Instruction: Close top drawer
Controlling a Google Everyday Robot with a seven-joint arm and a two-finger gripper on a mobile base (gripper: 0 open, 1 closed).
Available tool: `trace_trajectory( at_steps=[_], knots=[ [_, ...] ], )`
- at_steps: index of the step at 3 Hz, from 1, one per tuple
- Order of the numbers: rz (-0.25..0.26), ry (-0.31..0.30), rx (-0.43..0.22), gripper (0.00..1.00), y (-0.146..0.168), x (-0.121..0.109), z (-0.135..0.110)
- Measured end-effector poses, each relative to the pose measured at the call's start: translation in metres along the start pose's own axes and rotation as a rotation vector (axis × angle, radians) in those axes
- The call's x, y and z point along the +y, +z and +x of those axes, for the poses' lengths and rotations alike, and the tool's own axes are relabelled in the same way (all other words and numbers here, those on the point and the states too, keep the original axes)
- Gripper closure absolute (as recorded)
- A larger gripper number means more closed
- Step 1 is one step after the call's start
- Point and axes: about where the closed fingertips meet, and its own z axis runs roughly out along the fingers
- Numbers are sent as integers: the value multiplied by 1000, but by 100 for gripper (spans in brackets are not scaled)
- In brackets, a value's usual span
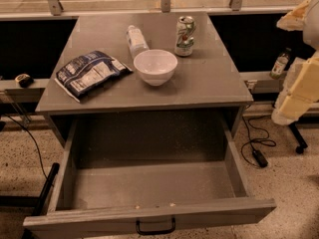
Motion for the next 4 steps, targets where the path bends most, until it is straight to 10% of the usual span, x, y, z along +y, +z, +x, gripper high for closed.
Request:
trace_trajectory(
  at_steps=[1, 2, 4],
  knots=[
    [0, 0, 0, 0, 0, 0, 0],
    [-107, 9, 10, 0, 39, 22, 20],
    [-252, -8, -12, 0, 92, 103, 71]
  ],
)
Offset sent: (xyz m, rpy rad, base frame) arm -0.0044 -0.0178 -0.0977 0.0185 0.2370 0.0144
